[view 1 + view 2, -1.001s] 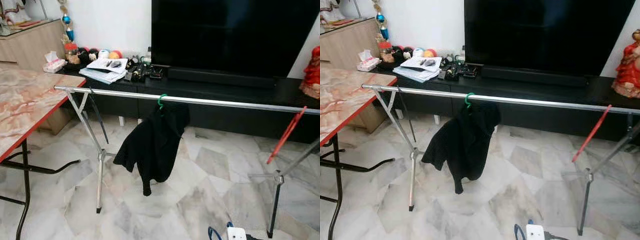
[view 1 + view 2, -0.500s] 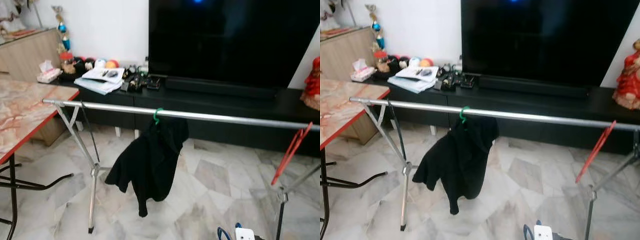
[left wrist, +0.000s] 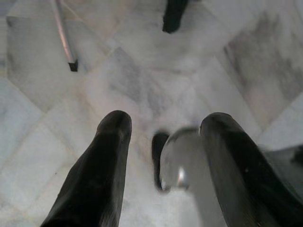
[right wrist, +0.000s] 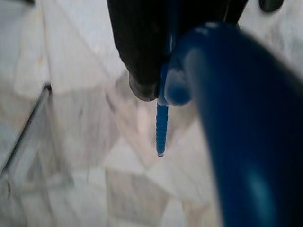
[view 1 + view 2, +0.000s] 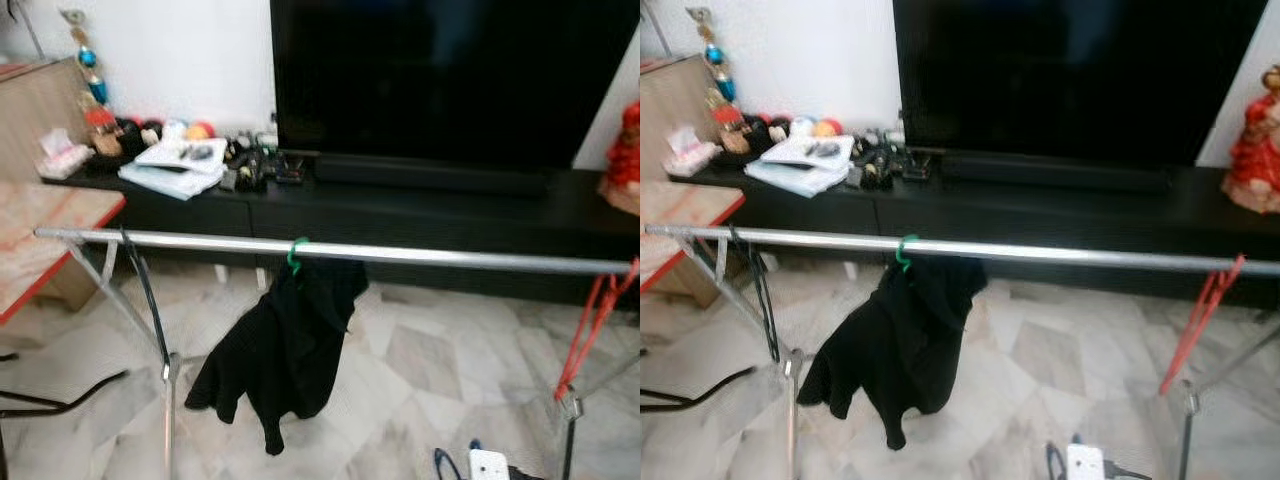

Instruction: Hang hanger

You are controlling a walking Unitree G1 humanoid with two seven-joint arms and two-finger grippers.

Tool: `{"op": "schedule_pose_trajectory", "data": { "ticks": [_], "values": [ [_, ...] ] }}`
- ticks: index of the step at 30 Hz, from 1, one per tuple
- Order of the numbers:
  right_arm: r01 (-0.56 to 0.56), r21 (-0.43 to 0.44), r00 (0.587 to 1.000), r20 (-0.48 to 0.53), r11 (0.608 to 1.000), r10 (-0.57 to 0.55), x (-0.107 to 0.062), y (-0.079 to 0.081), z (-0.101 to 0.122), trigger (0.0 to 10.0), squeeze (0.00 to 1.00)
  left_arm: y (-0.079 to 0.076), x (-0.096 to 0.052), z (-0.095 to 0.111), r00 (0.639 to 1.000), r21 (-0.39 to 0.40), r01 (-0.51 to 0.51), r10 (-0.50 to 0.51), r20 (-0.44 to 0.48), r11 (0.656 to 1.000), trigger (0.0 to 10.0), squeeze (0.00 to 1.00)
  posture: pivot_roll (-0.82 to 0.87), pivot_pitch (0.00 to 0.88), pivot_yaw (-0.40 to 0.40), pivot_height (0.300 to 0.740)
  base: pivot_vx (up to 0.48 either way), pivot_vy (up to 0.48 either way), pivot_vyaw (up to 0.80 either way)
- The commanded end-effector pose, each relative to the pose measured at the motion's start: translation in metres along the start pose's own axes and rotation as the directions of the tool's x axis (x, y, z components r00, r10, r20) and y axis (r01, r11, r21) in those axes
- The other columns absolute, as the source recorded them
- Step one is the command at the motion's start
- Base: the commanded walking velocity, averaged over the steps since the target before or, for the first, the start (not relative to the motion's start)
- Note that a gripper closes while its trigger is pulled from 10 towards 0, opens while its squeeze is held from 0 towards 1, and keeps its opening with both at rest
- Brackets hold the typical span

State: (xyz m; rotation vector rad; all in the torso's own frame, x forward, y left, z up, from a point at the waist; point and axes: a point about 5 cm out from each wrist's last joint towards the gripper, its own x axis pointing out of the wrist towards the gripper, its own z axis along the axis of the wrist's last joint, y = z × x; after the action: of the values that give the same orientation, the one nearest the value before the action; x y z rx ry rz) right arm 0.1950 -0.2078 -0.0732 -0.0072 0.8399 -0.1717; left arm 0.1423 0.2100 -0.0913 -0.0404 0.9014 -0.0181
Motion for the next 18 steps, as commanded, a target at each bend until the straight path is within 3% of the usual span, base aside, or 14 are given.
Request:
{"op": "schedule_pose_trajectory", "data": {
  "ticks": [1, 7, 9, 12, 18],
  "values": [
    [-0.004, 0.022, 0.999, 0.033, 1.000, 0.003, 0.002, 0.007, 0.009, 10.0, 0.00, 0.007, -0.002, -0.001, 1.000, 0.017, -0.014, 0.014, -0.006, 1.000, 10.0, 0.00, 0.16, 0.000, -0.011, 0.740, 0.322, 0.000, 0.00],
    [0.037, 0.072, 0.998, 0.052, 0.997, -0.041, 0.003, 0.002, 0.016, 10.0, 0.00, 0.006, -0.002, -0.002, 1.000, 0.019, -0.010, 0.010, -0.007, 1.000, 10.0, 0.00, 0.16, 0.000, -0.013, 0.740, 0.328, 0.000, 0.00],
    [0.073, 0.157, 0.995, 0.062, 0.985, -0.084, 0.004, -0.002, 0.021, 10.0, 0.00, 0.006, -0.002, -0.002, 1.000, 0.018, -0.010, 0.011, -0.007, 1.000, 10.0, 0.00, 0.16, 0.000, -0.013, 0.740, 0.276, 0.000, 0.00],
    [0.095, 0.211, 0.991, 0.073, 0.973, -0.113, 0.005, -0.004, 0.026, 10.0, 0.00, 0.006, -0.002, -0.003, 1.000, 0.021, -0.011, 0.011, -0.009, 1.000, 10.0, 0.00, 0.16, 0.000, -0.013, 0.740, 0.246, 0.000, 0.00],
    [0.147, 0.266, 0.969, 0.155, 0.953, -0.193, 0.007, -0.009, 0.051, 10.0, 0.00, 0.005, -0.003, -0.004, 1.000, 0.030, -0.010, 0.010, -0.010, 1.000, 10.0, 0.00, 0.16, 0.000, -0.017, 0.740, 0.000, 0.000, 0.00]
  ]
}}
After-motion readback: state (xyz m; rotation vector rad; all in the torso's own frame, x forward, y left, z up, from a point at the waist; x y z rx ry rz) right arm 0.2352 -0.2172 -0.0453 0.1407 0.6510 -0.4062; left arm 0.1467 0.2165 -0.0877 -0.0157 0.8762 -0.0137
